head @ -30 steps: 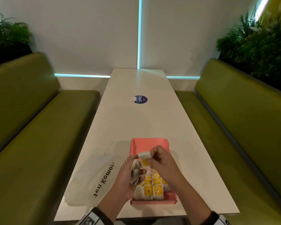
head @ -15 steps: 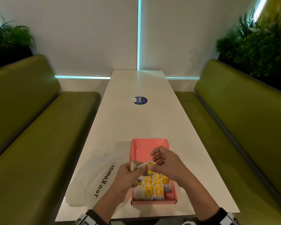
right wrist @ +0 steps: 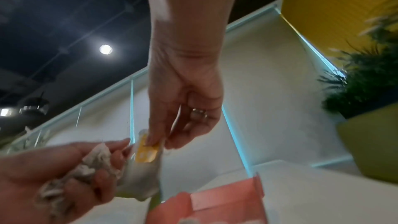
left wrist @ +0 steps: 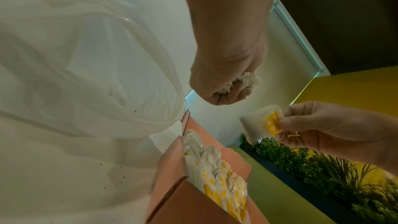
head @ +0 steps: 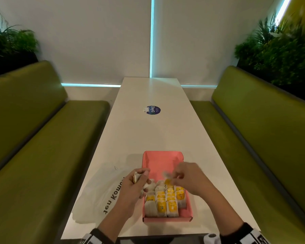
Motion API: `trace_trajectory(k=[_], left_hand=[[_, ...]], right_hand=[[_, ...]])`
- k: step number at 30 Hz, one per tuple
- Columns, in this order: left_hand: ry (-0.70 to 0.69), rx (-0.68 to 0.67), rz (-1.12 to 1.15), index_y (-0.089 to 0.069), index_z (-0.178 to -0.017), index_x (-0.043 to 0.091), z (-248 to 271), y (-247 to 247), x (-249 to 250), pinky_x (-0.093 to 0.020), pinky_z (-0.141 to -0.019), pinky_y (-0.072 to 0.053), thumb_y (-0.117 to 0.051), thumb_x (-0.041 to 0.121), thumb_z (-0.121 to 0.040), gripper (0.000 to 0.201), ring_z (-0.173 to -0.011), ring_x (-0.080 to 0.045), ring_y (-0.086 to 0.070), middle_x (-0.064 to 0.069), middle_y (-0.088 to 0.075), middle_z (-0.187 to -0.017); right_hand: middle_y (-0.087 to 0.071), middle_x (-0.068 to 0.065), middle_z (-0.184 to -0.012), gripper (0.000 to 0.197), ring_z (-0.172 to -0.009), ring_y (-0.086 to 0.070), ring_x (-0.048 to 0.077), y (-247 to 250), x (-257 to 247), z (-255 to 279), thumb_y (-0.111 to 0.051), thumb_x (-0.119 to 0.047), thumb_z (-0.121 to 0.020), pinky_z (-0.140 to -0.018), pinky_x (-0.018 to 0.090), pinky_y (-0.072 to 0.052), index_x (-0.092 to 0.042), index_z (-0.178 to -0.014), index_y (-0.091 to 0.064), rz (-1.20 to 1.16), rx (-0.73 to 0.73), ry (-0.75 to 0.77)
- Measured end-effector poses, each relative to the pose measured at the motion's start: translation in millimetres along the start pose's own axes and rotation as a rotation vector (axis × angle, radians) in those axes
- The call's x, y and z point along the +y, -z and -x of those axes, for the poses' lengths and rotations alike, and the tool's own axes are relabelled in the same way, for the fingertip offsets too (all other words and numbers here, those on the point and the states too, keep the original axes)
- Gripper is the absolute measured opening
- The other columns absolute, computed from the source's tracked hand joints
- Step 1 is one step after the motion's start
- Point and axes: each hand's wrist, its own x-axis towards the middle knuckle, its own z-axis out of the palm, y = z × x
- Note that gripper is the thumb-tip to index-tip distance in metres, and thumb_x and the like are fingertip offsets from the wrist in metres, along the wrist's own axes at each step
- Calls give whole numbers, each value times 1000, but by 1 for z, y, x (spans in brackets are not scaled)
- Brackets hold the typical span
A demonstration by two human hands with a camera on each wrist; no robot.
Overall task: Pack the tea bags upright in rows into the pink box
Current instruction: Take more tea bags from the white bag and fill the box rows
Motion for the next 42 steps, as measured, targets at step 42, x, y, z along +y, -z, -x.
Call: trace_trajectory(k=[42], left_hand=[[-311,-169,-289,-62,-115,32,-5,-12,-1,-18,-78,-52,-64,13,-87,34,-89,-4,-63,9,-69,-92]], right_hand=[[-55,3,-75,10,-72,-49,14,-23,16,3,-66,-12,-84,-69,31,-41,-6,-78,-60,-605,-86,-48]])
